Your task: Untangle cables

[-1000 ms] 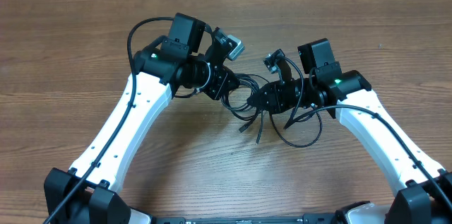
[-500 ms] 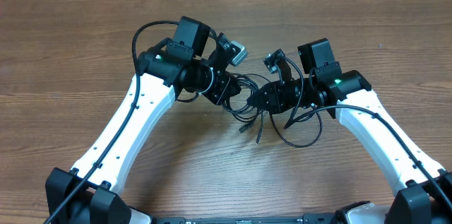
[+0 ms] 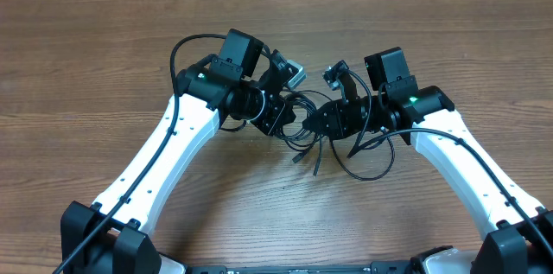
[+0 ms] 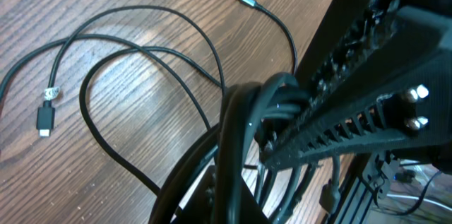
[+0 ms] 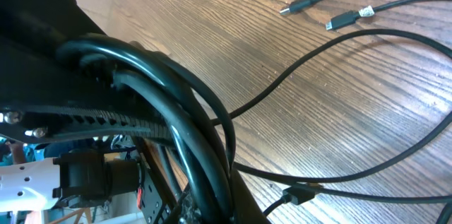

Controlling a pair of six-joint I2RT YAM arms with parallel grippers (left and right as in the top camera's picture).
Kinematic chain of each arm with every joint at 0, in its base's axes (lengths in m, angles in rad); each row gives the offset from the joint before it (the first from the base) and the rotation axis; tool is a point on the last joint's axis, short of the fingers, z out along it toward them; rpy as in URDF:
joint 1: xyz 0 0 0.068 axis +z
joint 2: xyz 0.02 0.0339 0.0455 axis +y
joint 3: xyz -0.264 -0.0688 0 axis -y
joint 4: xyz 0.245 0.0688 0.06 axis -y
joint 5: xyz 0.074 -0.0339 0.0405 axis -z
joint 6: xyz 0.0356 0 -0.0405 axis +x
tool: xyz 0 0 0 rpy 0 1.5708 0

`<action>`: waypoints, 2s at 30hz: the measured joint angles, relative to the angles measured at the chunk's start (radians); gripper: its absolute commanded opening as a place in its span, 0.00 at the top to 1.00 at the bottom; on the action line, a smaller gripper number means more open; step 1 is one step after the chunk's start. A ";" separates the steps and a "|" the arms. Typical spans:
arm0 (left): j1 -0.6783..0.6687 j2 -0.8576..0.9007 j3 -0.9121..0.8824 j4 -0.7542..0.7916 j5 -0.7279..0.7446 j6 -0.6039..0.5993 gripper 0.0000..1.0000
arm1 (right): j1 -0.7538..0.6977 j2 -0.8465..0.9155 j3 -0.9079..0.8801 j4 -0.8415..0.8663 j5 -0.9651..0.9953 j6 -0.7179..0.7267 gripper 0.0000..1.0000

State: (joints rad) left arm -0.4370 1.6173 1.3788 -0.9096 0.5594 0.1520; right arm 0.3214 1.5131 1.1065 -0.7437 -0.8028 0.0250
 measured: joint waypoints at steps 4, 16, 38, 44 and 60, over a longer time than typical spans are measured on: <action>0.014 0.000 0.005 0.004 0.005 -0.004 0.96 | 0.000 0.000 0.000 -0.049 0.030 0.002 0.92; 0.088 0.000 0.040 -0.011 0.038 -0.019 0.96 | 0.000 0.000 0.000 -0.106 0.192 0.005 0.96; 0.087 0.000 0.040 0.072 0.153 -0.175 0.96 | 0.000 0.000 0.000 0.019 -0.003 0.268 0.70; 0.087 0.000 0.040 0.093 0.187 -0.304 0.96 | 0.000 0.000 0.000 0.096 -0.021 0.497 0.69; 0.087 0.000 0.041 0.096 0.219 -0.401 0.96 | 0.000 0.000 0.000 0.087 0.043 0.723 0.59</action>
State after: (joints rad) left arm -0.3496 1.6173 1.4200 -0.8135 0.7784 -0.2489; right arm 0.3214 1.5131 1.1065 -0.6563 -0.7593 0.7475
